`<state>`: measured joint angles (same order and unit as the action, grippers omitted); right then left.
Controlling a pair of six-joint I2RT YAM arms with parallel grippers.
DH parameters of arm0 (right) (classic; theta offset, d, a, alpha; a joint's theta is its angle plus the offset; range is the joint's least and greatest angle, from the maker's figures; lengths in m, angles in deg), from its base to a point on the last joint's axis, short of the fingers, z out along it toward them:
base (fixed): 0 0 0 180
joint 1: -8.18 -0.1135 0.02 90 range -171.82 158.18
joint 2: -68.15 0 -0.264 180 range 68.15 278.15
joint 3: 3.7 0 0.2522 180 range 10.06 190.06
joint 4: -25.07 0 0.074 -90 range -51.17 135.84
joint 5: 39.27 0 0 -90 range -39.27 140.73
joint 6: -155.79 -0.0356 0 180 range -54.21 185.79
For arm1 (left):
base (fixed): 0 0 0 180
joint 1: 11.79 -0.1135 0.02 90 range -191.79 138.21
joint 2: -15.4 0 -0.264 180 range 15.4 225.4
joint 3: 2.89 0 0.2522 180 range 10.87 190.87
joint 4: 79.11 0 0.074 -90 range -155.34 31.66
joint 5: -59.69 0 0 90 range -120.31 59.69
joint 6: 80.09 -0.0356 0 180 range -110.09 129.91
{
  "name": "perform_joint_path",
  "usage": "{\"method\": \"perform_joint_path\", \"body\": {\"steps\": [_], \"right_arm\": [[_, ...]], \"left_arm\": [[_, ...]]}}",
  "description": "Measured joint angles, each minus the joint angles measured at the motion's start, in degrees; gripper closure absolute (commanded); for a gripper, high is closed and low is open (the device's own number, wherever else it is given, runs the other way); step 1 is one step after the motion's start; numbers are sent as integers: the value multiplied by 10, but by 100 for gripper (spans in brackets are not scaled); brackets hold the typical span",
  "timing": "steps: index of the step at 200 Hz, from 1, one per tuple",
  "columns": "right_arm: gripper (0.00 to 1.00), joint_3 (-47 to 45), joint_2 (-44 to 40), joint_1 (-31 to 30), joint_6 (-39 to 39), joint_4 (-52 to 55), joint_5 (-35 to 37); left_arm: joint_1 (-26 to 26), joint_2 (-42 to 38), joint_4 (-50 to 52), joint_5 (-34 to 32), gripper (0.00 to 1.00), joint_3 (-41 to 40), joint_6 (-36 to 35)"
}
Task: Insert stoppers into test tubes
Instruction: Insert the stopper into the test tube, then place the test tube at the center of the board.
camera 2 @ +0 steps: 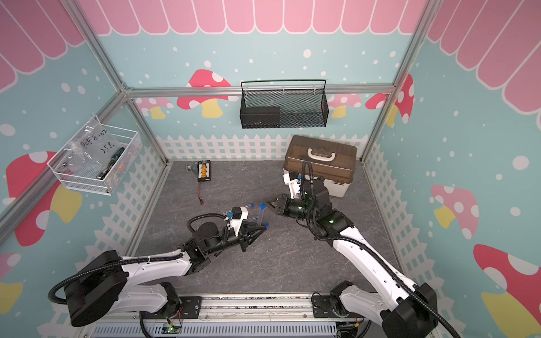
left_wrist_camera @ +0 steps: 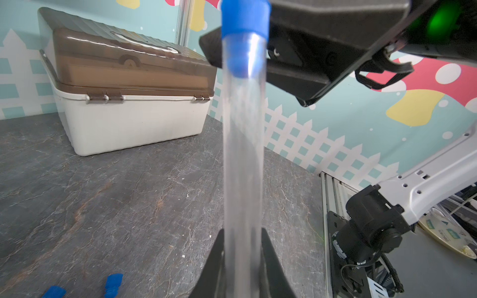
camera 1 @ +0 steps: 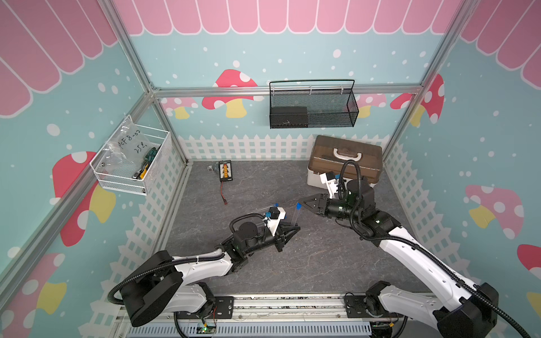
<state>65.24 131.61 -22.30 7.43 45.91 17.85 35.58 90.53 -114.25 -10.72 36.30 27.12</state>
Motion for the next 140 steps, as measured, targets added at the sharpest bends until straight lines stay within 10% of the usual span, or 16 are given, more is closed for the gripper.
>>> {"method": "perform_joint_path", "body": {"steps": [68,140], "right_arm": [[76,0,0,1,-1,-15,0],[58,51,6,37,23,85,-54]], "left_arm": [[-3,1,5,6,100,9,1],[-9,-9,168,-35,100,60,-146]]}}
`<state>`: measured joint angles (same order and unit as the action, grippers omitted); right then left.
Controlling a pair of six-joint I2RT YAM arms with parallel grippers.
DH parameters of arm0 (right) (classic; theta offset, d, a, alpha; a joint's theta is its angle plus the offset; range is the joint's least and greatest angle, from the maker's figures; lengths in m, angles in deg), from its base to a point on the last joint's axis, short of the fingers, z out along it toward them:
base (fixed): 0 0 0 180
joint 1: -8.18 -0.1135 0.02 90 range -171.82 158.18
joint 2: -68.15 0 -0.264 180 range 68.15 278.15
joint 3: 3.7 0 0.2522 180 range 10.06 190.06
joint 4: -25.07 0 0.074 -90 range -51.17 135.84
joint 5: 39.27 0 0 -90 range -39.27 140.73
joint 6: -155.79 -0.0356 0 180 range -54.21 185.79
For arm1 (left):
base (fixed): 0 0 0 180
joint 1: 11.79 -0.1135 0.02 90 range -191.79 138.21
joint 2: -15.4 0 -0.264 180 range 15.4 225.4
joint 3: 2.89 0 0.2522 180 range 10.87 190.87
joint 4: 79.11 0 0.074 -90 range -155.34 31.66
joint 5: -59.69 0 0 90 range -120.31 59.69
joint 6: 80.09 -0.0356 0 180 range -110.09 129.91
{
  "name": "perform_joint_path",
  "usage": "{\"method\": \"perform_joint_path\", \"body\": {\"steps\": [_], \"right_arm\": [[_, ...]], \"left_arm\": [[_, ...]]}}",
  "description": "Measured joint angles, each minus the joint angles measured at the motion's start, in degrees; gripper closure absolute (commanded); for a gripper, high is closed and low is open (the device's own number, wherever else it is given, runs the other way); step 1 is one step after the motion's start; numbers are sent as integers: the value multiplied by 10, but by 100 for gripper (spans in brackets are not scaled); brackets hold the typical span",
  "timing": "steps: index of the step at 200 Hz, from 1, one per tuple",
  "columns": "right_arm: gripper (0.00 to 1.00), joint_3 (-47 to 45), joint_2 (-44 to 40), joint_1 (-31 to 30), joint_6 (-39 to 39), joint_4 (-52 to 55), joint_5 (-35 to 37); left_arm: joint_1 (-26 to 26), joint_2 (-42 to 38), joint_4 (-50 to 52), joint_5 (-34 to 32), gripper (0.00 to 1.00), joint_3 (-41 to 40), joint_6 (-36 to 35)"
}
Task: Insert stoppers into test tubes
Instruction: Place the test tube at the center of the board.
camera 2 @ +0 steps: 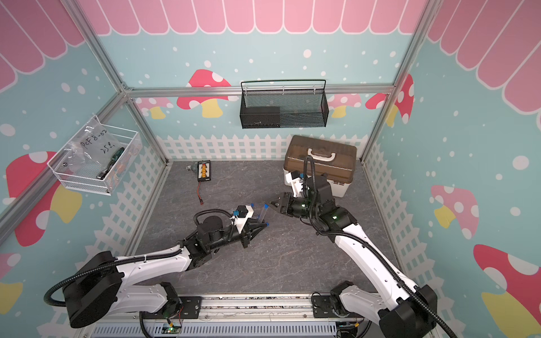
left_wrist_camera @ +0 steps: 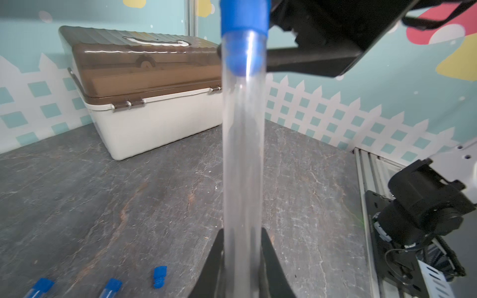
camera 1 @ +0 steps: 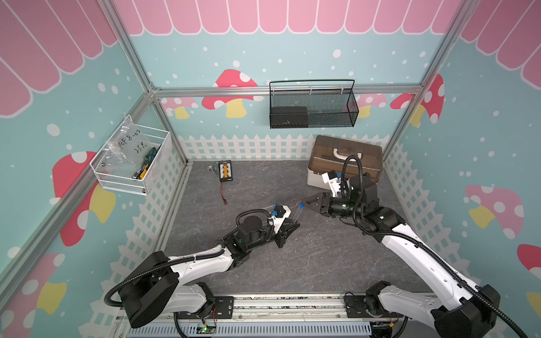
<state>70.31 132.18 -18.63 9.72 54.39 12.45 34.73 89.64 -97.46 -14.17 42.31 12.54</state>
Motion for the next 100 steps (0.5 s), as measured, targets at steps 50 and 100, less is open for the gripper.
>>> {"method": "perform_joint_path", "body": {"steps": [50,100], "right_arm": [[59,32,-19,53,33,21,-20],[59,22,-21,58,114,122,52]], "left_arm": [[-19,-1,237,-31,100,66,-110],[-102,2,473,-41,100,143,-227]]}}
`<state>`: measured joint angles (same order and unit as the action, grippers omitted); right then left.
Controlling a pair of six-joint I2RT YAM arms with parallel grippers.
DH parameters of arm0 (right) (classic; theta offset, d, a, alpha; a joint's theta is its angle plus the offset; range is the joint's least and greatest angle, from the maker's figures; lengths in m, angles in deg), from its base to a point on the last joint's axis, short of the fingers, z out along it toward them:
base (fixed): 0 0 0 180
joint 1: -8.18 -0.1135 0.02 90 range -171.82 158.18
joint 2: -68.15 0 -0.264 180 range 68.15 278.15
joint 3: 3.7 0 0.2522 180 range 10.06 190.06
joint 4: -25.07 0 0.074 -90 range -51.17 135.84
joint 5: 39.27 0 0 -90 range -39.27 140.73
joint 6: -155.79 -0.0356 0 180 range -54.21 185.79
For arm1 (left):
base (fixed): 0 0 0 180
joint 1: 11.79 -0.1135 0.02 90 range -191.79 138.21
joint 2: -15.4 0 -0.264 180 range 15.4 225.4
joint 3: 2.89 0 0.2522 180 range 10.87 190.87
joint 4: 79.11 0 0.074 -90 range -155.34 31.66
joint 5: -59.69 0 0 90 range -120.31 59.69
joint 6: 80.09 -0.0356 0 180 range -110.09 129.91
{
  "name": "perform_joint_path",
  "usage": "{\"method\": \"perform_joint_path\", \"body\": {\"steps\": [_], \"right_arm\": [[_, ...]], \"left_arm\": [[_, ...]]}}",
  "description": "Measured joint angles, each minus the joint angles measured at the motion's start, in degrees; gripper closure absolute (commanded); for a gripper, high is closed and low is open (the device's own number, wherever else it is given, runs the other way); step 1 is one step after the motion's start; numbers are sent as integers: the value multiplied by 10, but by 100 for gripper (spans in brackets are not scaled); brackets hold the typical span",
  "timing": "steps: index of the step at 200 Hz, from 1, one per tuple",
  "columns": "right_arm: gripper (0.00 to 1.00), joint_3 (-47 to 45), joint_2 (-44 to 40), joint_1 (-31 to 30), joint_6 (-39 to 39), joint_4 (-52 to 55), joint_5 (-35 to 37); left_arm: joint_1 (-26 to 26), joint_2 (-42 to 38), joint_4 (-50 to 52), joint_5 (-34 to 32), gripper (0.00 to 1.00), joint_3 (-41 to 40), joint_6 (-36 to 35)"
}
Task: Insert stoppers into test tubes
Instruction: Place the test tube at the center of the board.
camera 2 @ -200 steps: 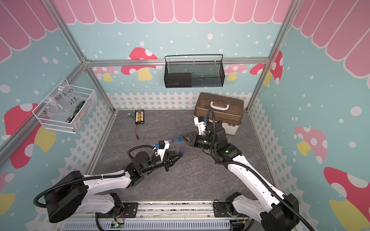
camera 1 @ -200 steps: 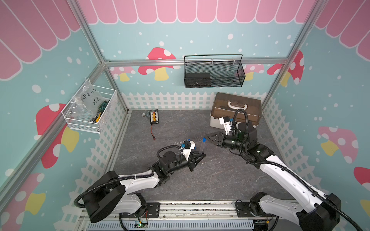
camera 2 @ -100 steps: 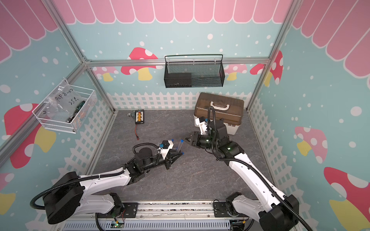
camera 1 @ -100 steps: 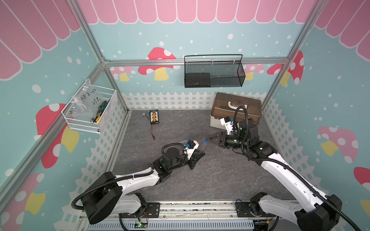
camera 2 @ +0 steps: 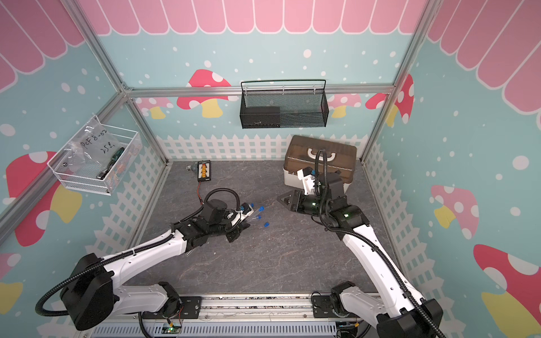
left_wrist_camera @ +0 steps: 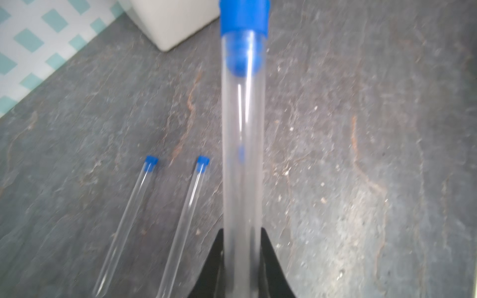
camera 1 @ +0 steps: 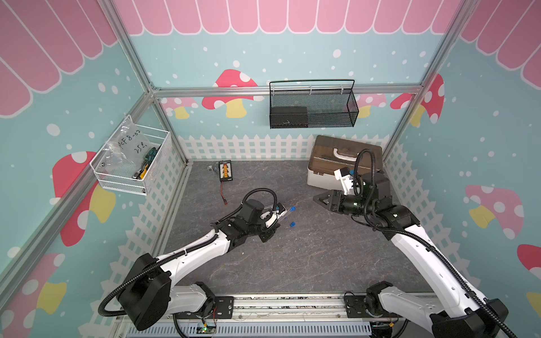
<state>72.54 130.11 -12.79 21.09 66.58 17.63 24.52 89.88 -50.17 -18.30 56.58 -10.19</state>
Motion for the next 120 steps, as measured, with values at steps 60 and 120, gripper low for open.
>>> {"method": "perform_joint_path", "body": {"steps": [60,120], "right_arm": [[60,-16,0,3,53,65,47],[60,-25,0,3,70,84,53]], "left_arm": [[-16,85,124,-24,100,31,-79],[-14,181,154,-63,98,90,-97]]}}
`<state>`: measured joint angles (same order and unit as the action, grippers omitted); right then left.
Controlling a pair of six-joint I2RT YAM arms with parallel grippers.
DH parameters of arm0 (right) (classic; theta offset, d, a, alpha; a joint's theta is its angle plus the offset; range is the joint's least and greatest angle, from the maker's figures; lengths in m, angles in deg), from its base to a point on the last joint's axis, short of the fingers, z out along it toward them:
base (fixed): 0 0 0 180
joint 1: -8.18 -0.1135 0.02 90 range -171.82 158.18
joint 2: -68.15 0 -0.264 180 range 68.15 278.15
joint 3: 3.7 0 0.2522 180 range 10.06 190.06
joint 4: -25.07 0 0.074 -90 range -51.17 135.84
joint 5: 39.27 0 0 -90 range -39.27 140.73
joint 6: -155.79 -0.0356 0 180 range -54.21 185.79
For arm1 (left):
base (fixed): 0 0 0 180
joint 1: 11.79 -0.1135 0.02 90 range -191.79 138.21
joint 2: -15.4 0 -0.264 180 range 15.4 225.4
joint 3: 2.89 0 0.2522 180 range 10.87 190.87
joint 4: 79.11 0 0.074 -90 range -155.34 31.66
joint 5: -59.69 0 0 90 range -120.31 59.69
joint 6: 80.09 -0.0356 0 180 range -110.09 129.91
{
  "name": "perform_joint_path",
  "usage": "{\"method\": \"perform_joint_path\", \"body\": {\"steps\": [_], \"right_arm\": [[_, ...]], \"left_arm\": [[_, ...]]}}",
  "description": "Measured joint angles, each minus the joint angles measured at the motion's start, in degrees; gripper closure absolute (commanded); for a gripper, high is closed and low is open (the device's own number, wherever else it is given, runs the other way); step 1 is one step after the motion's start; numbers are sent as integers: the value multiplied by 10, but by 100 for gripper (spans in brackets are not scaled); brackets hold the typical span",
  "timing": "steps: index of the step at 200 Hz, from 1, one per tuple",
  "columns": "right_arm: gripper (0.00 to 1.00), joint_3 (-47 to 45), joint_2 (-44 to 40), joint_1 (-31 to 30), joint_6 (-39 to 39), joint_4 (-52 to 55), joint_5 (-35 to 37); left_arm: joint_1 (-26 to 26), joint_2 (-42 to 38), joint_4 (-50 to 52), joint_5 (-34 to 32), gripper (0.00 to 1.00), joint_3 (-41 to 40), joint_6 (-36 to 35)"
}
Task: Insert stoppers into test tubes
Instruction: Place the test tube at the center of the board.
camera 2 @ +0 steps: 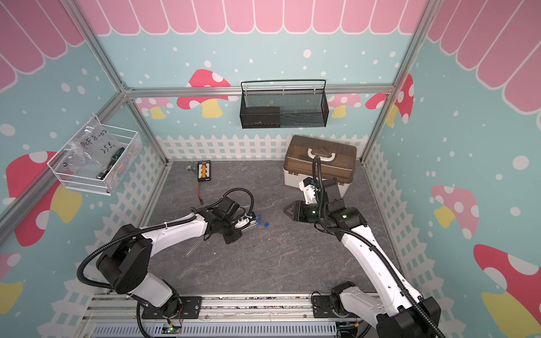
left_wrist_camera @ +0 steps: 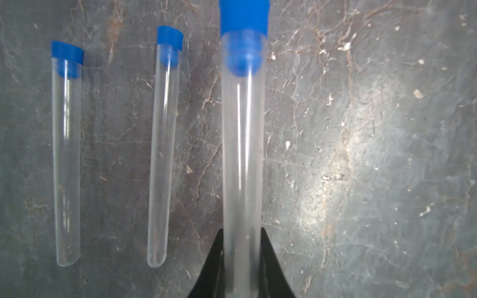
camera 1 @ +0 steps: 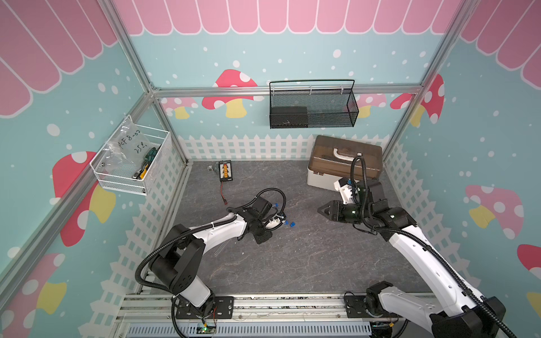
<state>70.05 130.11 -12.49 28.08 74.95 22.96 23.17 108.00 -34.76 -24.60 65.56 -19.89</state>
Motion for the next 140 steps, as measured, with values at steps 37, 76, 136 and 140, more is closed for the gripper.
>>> {"method": "perform_joint_path", "body": {"steps": [37,76,136,140], "right_arm": [[60,-2,0,0,3,5,0],[60,-5,0,0,7,8,-2],[60,-21,0,0,8,7,-3],[60,-22,0,0,8,7,-3]], "left_arm": [[0,22,5,-17,97,15,-1],[3,49,17,-36,97,35,-11],[4,88,26,-51,90,59,-19],[4,89,26,-52,90,59,-19]]}}
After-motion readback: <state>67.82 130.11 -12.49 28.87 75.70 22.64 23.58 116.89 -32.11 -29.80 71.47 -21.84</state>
